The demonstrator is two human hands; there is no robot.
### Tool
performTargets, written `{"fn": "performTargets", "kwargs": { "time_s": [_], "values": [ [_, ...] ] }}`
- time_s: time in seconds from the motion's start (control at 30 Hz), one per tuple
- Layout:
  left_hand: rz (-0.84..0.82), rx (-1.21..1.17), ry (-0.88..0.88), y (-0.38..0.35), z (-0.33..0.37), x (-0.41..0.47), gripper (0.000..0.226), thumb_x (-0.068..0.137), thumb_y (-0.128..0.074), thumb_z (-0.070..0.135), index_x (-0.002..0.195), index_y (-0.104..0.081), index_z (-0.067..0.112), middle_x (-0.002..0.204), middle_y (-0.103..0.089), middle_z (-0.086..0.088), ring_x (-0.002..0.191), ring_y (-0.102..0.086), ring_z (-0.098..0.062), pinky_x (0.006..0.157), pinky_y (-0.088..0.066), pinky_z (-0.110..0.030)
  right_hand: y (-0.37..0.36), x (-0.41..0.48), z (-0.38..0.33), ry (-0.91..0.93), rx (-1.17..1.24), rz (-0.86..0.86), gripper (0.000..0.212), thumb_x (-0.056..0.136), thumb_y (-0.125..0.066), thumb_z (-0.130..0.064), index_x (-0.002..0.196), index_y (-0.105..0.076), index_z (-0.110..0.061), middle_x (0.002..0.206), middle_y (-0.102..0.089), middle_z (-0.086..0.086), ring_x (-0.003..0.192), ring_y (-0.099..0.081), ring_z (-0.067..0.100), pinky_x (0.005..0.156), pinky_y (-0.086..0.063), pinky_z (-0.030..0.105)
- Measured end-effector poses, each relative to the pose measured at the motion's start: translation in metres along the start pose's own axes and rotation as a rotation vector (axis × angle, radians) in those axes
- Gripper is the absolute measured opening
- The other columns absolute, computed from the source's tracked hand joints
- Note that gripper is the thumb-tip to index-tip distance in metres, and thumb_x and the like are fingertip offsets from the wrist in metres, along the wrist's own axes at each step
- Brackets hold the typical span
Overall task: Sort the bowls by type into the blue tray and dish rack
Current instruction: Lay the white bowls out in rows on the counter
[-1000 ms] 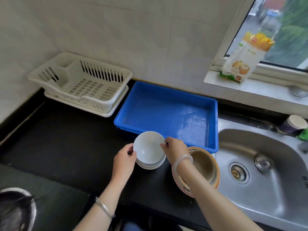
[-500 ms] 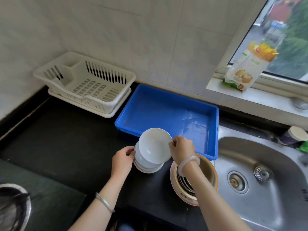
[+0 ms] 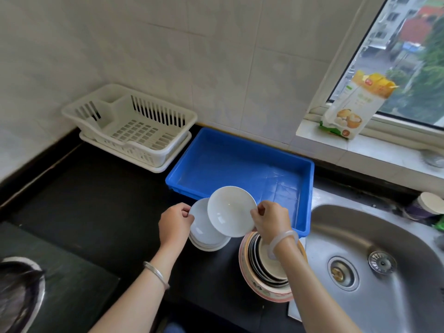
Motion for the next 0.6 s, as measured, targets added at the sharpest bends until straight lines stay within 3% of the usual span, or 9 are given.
{"fn": "performTargets", "kwargs": {
  "time_s": [0.07, 0.13, 0.23, 0.3, 0.47, 0.6],
  "values": [
    [-0.025, -0.035, 0.046, 0.003, -0.004, 0.001, 0.014, 0.083, -0.063, 0.011, 0.096, -0.066, 0.016, 0.083, -0.063, 0.004, 0.078, -0.063, -0.014, 0.069, -0.055, -0.031, 0.005, 0.0, -0.004, 0.024, 0.016, 0.006, 0.019, 0.09, -0.051, -0.021, 0.073, -0.054, -0.014, 0.071, -0.059, 0.005, 0.058, -0.053, 0.014, 0.049, -0.032, 0.019],
    [-0.03, -0.103, 0.085, 0.008, -0.007, 0.003, 0.014, 0.083, -0.063, 0.01, 0.095, -0.066, 0.016, 0.085, -0.066, 0.001, 0.08, -0.065, -0.017, 0.075, -0.058, -0.039, 0.012, -0.001, -0.011, 0.05, 0.043, 0.019, 0.02, 0.089, -0.052, -0.021, 0.071, -0.056, -0.013, 0.069, -0.061, 0.006, 0.066, -0.061, 0.023, 0.054, -0.042, 0.024],
    [-0.003, -0.194, 0.112, 0.025, -0.009, 0.008, 0.014, 0.082, -0.063, 0.009, 0.094, -0.067, 0.016, 0.082, -0.067, 0.001, 0.074, -0.065, -0.013, 0.072, -0.059, -0.039, 0.02, -0.001, -0.029, 0.088, 0.112, 0.02, 0.021, 0.087, -0.052, -0.02, 0.07, -0.059, -0.01, 0.07, -0.066, 0.009, 0.071, -0.066, 0.027, 0.066, -0.056, 0.035],
    [0.019, -0.237, 0.123, 0.04, -0.011, 0.013, 0.014, 0.083, -0.064, 0.008, 0.094, -0.067, 0.017, 0.083, -0.066, 0.001, 0.072, -0.063, -0.011, 0.068, -0.059, -0.033, 0.021, 0.002, -0.045, 0.112, 0.128, 0.004, 0.021, 0.087, -0.052, -0.02, 0.072, -0.061, -0.009, 0.071, -0.069, 0.01, 0.068, -0.068, 0.025, 0.069, -0.057, 0.037],
    [0.097, -0.335, 0.189, 0.088, -0.04, 0.029, 0.017, 0.082, -0.062, 0.004, 0.094, -0.067, 0.016, 0.087, -0.067, -0.003, 0.081, -0.064, -0.017, 0.064, -0.056, -0.03, 0.0, 0.015, -0.098, 0.176, 0.138, -0.06, 0.019, 0.084, -0.052, -0.017, 0.073, -0.064, -0.007, 0.067, -0.071, 0.01, 0.065, -0.069, 0.022, 0.068, -0.056, 0.029],
    [0.203, -0.413, 0.285, 0.128, -0.089, 0.043, 0.016, 0.082, -0.063, 0.003, 0.086, -0.066, 0.018, 0.083, -0.066, -0.002, 0.079, -0.064, -0.019, 0.062, -0.057, -0.031, -0.038, 0.029, -0.148, 0.238, 0.133, -0.138, 0.018, 0.085, -0.053, -0.015, 0.07, -0.062, -0.012, 0.062, -0.067, 0.003, 0.047, -0.064, 0.004, 0.048, -0.045, 0.008]
  ]
}}
Point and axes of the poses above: each hand's wrist, its own x-axis towards the middle knuckle, its own y-axis out of the back of the hand, z = x × y, the point moved 9 cm from there along x, towards the middle knuckle
